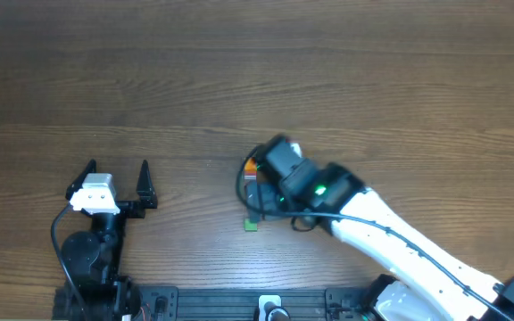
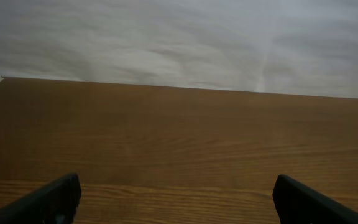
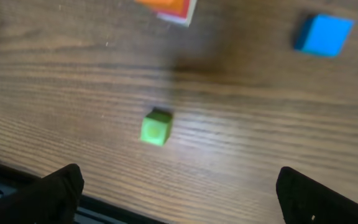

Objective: Stack Cubes

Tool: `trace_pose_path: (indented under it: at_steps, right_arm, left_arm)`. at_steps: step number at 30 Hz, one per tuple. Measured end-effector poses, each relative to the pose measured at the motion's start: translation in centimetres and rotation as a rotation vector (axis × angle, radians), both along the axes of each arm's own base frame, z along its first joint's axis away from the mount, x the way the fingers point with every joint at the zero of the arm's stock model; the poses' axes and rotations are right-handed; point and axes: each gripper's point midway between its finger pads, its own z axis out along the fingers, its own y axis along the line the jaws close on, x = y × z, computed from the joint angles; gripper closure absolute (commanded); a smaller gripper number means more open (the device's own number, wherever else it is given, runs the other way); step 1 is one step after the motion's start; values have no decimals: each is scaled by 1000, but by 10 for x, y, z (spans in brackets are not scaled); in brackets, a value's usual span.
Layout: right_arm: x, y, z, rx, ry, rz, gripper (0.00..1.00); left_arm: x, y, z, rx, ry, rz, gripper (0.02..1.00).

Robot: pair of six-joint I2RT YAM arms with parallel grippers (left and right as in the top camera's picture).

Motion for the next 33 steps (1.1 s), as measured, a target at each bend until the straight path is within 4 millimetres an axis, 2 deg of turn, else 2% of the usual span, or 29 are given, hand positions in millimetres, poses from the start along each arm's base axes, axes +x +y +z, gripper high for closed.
trace_pose_path:
  at_steps: [6,16,23,33]
  right_arm:
    - [-19,17,-15,-51,29,-18,7]
    - [-41,30,-46,-128,105,-79,7]
    - [-41,45,-59,-115,113,-105,7]
    - [-45,47,-81,-116,129,-129,9]
  left_arm:
    - [0,0,0,0,0,0,18]
    - [0,0,0,0,0,0,20]
    - [0,0,0,0,0,0,20]
    - [0,0,0,0,0,0,18]
